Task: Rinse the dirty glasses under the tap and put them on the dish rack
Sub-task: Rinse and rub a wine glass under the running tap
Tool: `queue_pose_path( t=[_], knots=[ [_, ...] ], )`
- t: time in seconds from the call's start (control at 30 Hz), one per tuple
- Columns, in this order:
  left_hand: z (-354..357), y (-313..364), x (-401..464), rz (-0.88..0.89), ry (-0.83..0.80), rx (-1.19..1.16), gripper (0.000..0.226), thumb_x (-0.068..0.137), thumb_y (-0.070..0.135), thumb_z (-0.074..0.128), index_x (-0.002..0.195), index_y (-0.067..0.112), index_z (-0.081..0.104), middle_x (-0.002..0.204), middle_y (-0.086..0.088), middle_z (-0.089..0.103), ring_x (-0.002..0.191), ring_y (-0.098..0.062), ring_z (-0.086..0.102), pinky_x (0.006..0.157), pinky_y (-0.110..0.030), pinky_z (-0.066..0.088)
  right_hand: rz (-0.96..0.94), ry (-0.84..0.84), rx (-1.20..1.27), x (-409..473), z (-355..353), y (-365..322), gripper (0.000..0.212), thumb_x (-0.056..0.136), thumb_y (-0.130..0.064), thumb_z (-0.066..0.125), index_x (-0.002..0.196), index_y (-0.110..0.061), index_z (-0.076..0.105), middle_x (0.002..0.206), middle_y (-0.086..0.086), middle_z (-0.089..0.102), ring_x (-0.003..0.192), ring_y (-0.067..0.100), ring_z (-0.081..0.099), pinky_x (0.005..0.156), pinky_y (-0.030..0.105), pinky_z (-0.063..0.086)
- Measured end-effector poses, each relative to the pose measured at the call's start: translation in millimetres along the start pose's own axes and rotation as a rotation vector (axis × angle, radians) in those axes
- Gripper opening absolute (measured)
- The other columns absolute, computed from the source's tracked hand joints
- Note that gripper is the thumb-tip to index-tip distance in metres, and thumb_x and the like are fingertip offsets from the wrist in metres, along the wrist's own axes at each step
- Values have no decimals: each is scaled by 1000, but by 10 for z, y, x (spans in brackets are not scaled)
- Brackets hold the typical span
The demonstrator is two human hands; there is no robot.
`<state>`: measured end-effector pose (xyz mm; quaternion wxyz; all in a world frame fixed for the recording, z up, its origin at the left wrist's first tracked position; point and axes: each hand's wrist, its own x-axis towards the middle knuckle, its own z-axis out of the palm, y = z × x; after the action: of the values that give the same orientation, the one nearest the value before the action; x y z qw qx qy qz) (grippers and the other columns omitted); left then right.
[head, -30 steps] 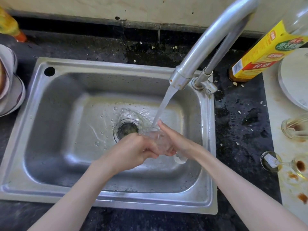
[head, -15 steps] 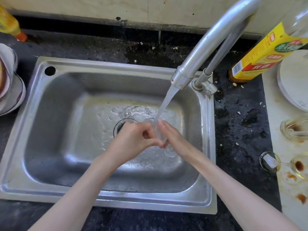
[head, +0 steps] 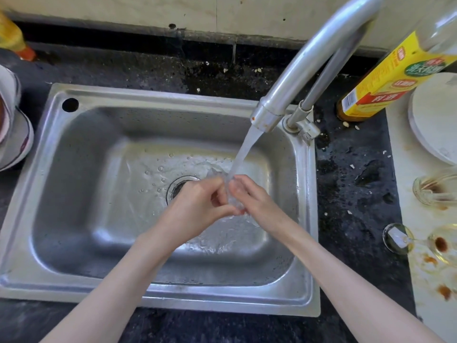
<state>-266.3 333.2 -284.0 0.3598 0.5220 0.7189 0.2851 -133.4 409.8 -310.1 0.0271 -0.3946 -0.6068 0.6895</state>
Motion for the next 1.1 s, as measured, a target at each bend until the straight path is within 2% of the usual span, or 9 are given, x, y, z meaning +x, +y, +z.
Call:
queue_pose_path(
  t=[0.13,0.17,0.23,0.4,0.5,0.63,0.77,0.93,1.1],
  knots=[
    [0,-108,-73,152,-381,77,27,80,4,69,102,18,72,102,19,64,93,10,55,85,-2,36,112,-3,-125,48,-30,10,56,96,-54,17,124,-21,53,115,-10,62,102,6,60,96,31,46],
    [-12,-115,-74,161,-371,70,26,79,1,69,97,19,74,96,17,67,86,15,55,81,-3,38,191,-66,-64,65,-33,14,60,95,-58,12,119,-21,53,94,-8,68,78,7,65,76,31,54],
    [-36,-117,-58,162,-288,45,20,73,-1,73,81,17,75,74,21,65,72,21,53,71,0,36,265,-152,61,67,-14,31,67,91,-64,7,108,-21,55,60,-4,63,45,9,50,44,21,34],
    [10,-185,-70,21,5,-26,41,69,2,77,62,31,49,65,13,56,69,8,53,64,-5,37,81,-54,34,1,19,62,52,80,-58,39,122,-27,47,105,-18,52,70,-18,51,63,12,37],
    [15,-177,-88,73,109,-38,29,71,28,76,65,34,48,68,14,54,75,5,50,71,-7,36,98,-25,121,-10,60,23,60,80,-61,34,120,-20,51,84,-11,56,53,-8,49,48,11,33],
    [6,-229,-6,138,168,-97,27,84,55,51,72,30,50,79,19,56,98,-2,46,87,-9,31,382,-160,479,69,122,-52,77,83,-77,6,71,-21,59,39,-4,36,30,5,21,34,16,10],
    [90,-237,6,-15,127,-446,39,87,37,51,76,-1,51,67,6,44,61,0,40,57,-12,32,420,-196,495,89,123,-56,74,85,-74,4,80,-20,55,46,2,41,29,6,25,36,17,18],
    [224,-209,50,-282,252,-587,25,94,33,49,78,14,48,75,-2,49,70,-8,44,63,-16,36,139,-115,68,-37,191,-141,22,99,-47,26,114,-44,42,72,18,50,45,6,35,47,22,30],
    [295,-111,125,-402,238,-825,33,80,47,61,102,24,53,99,-11,61,76,-14,60,64,-29,45,405,-190,377,-66,146,-128,69,87,-69,22,100,-10,56,44,-9,21,34,5,23,51,23,36]
  ],
)
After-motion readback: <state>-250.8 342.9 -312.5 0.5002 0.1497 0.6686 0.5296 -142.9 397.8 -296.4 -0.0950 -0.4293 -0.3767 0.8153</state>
